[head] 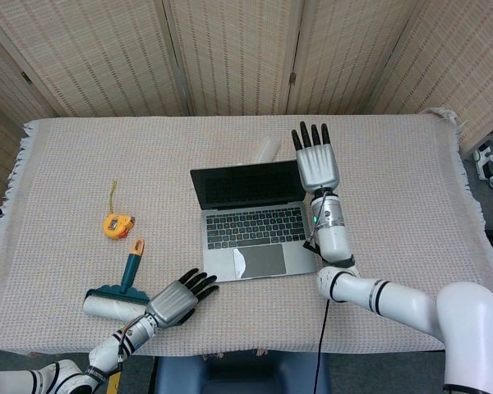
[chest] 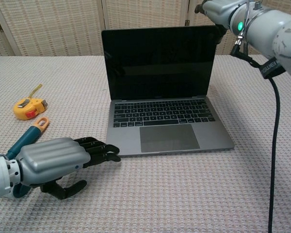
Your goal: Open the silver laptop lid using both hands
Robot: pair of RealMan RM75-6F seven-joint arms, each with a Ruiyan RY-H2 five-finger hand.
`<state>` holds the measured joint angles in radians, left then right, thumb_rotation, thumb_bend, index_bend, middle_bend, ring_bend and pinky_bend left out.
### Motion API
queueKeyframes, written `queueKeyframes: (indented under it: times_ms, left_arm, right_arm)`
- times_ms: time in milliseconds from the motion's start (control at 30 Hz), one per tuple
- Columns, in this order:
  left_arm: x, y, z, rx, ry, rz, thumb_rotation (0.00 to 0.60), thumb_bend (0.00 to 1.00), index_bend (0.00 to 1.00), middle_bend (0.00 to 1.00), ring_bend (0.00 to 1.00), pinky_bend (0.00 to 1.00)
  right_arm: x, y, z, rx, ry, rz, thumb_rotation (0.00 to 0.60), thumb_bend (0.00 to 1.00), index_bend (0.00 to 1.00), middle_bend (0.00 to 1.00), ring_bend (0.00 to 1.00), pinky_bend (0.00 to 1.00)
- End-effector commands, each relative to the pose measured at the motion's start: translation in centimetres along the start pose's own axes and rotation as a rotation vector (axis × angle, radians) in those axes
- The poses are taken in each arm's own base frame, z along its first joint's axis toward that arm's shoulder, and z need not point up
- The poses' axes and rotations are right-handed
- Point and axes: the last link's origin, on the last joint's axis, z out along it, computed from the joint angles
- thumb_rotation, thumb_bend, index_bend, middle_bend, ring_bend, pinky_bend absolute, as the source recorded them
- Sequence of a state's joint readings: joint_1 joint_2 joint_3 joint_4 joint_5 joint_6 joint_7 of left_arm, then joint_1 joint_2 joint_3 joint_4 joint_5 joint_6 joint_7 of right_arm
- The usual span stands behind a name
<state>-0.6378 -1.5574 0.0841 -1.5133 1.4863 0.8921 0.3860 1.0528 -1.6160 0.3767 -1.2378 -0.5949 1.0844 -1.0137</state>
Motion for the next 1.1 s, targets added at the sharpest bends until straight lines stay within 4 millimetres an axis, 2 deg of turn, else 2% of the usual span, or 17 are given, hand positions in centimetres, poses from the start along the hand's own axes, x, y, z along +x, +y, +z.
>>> queueKeyframes:
  times_ms: [33,333,500,700,833,967,1100]
  left_arm:
    - [0.0,0.0,0.0,0.000,0.000,-0.001,0.600,0.66,0.03,0.01,0.00,0.00]
    - [0.1,0.1,0.1,-0.001,0.000,-0.006,0.600,0.66,0.03,0.01,0.00,0.00]
    - [0.5,0.0,-0.2,0.003,0.023,-0.027,0.600,0.66,0.03,0.01,0.00,0.00]
    - [1.8,-0.6,-1.4,0.014,0.069,-0.049,0.600,0.66,0.03,0.01,0.00,0.00]
    - [3.1,-1.5,-2.7,0.043,0.117,-0.071,0.600,0.66,0.03,0.01,0.00,0.00]
    - [4.1,-3.2,-4.5,0.104,0.165,-0.099,0.600,0.66,0.03,0.01,0.00,0.00]
    - [4.9,-5.6,-6.7,0.202,0.228,-0.127,0.600,0.66,0.03,0.01,0.01,0.00]
  right_arm:
    - [0.1,0.0,0.3,-0.007,-0.002,0.001,0.600,0.58,0.00,0.00,0.00,0.00]
    - [0.4,-0.2,1.0,-0.017,-0.002,0.003,0.600,0.58,0.00,0.00,0.00,0.00]
    - [0.7,0.2,0.1,0.029,0.009,0.028,0.600,0.58,0.00,0.00,0.00,0.00]
    - [1.9,2.6,-3.0,0.101,0.038,0.084,0.600,0.58,0.00,0.00,0.00,0.00]
    - [2.7,4.8,-5.8,0.142,0.039,0.151,0.600,0.58,0.00,0.00,0.00,0.00]
    - [2.9,7.0,-8.8,0.180,0.035,0.167,0.600,0.58,0.00,0.00,0.00,0.00]
    - [2.1,9.5,-11.9,0.195,0.019,0.191,0.600,0.58,0.00,0.00,0.00,0.00]
